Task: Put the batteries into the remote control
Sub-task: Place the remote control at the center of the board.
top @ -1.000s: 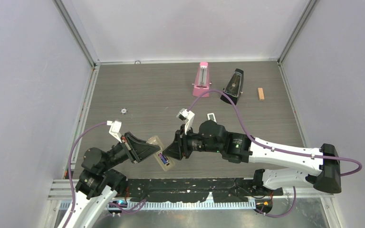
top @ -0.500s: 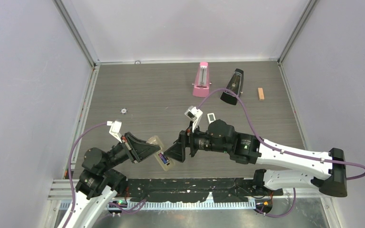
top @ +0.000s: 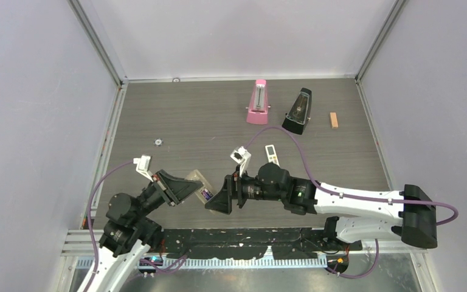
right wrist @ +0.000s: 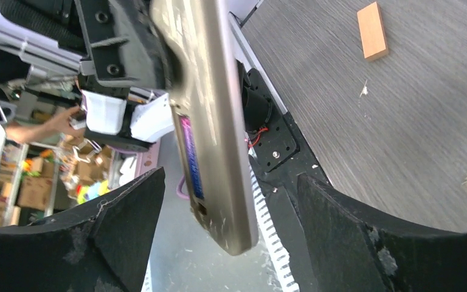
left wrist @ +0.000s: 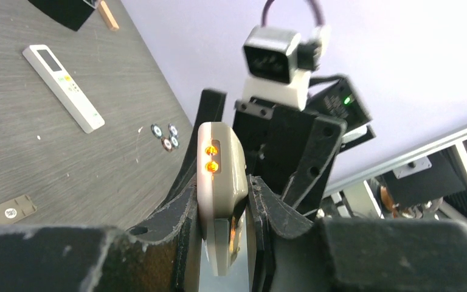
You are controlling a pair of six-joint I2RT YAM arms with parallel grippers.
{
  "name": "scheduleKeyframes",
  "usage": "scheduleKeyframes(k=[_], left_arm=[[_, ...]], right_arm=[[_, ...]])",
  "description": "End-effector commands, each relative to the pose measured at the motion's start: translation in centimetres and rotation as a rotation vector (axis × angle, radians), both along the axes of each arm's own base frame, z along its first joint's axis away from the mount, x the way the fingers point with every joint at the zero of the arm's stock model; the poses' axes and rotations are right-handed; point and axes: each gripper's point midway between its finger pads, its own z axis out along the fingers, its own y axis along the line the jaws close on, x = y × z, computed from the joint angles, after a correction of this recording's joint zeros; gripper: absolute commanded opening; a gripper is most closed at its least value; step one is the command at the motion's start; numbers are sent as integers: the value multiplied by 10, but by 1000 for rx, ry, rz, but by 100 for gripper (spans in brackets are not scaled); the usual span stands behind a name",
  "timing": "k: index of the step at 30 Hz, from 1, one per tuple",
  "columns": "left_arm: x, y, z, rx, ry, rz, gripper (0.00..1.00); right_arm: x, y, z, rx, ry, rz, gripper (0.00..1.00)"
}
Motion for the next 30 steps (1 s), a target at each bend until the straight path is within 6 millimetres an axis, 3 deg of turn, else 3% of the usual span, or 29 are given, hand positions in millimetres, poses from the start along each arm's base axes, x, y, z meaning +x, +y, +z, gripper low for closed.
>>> scheduleKeyframes(k=[1, 7, 11, 16, 22, 26, 30], left_arm=[[8, 12, 23, -145, -33, 85, 0], [18, 20, 26, -256, -1, 137, 0], [21, 25, 28, -298, 3, 167, 0], [22, 27, 27, -328, 7, 172, 0], [20, 26, 25, -317, 2, 162, 0], [17, 24, 21, -283, -5, 152, 11], [8, 24, 20, -189, -30, 148, 41]], right_arm=[[7, 5, 42, 275, 110, -97, 85], [16, 7, 58, 457, 183, -213, 82], [16, 8, 67, 565, 238, -235, 74], [15, 17, 68, 603, 277, -230, 54], [22, 14, 67, 625, 296, -277, 31], [23, 10, 62, 591, 288, -293, 16], [23, 5, 46, 449, 281, -293, 6]])
